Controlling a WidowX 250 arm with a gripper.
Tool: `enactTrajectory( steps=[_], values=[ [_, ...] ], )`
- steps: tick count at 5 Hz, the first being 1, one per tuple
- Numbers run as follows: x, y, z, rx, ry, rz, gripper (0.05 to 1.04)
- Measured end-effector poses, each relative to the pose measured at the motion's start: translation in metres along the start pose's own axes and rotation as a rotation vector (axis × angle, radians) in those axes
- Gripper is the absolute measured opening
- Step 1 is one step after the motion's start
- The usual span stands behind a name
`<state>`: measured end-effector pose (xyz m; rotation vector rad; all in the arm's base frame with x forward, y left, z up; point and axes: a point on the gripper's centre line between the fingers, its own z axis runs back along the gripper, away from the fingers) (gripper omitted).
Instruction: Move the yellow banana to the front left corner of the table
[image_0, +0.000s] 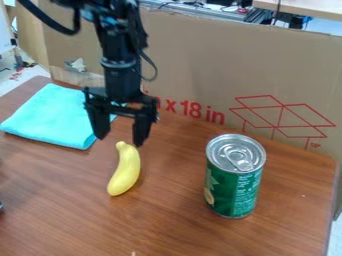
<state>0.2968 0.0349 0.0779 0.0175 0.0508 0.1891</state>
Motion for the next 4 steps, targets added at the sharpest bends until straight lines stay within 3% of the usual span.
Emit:
enactTrajectory(
  steps=[1,2,3,4],
  values=[
    [0.007,-0.003,-0.012,0.021,0.008,0.033,1.008],
    [0.013,-0.001,-0.022,0.034,-0.031,0.106,1.008],
    [0.012,-0.003,-0.027,0.018,-0.04,0.126,1.008],
    [0.008,-0.004,-0.036,0.011,0.005,0.154,1.008]
  ],
)
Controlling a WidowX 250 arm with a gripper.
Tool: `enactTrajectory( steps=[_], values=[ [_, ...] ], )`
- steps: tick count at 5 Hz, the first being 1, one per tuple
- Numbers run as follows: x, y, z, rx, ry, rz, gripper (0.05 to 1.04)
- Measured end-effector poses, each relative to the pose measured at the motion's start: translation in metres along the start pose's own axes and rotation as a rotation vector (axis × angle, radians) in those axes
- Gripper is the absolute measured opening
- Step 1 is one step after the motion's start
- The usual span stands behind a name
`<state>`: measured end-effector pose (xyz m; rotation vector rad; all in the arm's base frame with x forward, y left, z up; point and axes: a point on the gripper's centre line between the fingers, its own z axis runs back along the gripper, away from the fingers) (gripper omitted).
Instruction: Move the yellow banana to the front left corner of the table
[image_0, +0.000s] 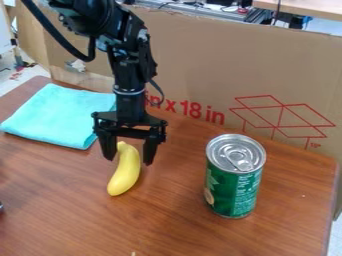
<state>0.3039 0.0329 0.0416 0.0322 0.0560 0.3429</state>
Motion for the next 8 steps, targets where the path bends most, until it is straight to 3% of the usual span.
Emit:
enactTrajectory(
  steps=[1,2,3,4,5,6,8],
  values=[
    [-0.008,-0.005,-0.008,-0.035,0.02,0.01,0.969],
    [-0.019,-0.008,-0.019,-0.116,0.049,-0.004,0.69],
    [-0.022,-0.01,-0.004,-0.159,0.007,-0.036,0.601],
    [-0.03,-0.006,0.013,-0.141,0.013,-0.108,0.601],
    [-0.047,-0.003,0.033,-0.069,0.044,-0.217,0.601],
    [-0.064,0.002,0.036,0.008,0.133,-0.296,0.601],
    [-0.114,0.027,0.023,0.08,0.294,-0.362,0.601]
  ],
)
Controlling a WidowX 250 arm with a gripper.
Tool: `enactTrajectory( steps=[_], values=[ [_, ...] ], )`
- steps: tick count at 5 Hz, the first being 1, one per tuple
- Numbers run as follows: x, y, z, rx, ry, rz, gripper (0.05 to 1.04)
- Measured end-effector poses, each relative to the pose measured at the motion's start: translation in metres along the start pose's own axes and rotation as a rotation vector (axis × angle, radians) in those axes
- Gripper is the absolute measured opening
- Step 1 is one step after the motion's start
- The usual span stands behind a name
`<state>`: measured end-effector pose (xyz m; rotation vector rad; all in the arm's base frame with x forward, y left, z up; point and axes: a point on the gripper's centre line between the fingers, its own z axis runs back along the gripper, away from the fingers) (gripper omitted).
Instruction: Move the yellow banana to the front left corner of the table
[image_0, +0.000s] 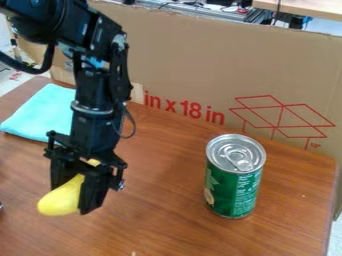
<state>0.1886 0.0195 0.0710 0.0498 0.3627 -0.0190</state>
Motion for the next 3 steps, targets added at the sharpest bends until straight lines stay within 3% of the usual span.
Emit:
enactTrajectory(
  steps=[1,2,3],
  values=[
    [-0.017,0.011,-0.021,0.007,0.06,0.004,0.601],
    [-0.018,0.014,-0.043,0.008,0.048,-0.06,0.601],
    [-0.018,0.012,-0.064,-0.01,0.114,-0.11,0.601]
  ],
)
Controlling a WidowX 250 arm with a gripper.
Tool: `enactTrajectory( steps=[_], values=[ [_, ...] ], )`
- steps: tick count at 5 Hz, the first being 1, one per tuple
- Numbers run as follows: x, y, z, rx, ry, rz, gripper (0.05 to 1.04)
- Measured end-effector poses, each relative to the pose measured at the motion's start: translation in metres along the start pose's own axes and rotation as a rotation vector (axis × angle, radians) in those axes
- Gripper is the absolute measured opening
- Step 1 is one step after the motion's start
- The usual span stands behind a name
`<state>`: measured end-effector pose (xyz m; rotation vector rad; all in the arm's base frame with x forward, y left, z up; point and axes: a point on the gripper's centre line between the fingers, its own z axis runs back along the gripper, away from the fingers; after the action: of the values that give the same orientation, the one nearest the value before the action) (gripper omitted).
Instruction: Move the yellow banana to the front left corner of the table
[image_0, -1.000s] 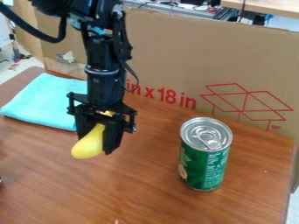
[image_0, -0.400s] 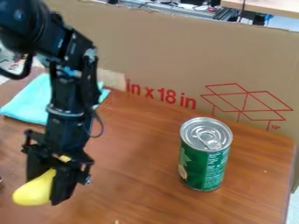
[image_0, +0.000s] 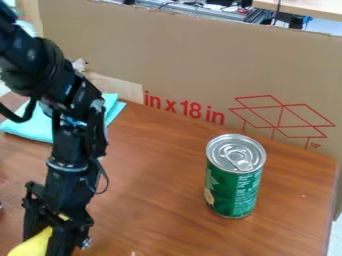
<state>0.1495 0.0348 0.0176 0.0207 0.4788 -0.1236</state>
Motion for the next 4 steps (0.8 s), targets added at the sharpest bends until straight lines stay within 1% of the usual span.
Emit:
enactTrajectory(
  steps=[1,2,3,4],
  values=[
    [0.005,0.0,-0.003,0.002,0.012,-0.01,0.601],
    [0.005,0.0,-0.003,0.0,0.024,-0.007,0.654],
    [0.003,-0.004,-0.001,-0.02,0.059,0.011,0.893],
    [0.003,-0.012,0.024,-0.007,-0.014,-0.014,1.01]
  ],
)
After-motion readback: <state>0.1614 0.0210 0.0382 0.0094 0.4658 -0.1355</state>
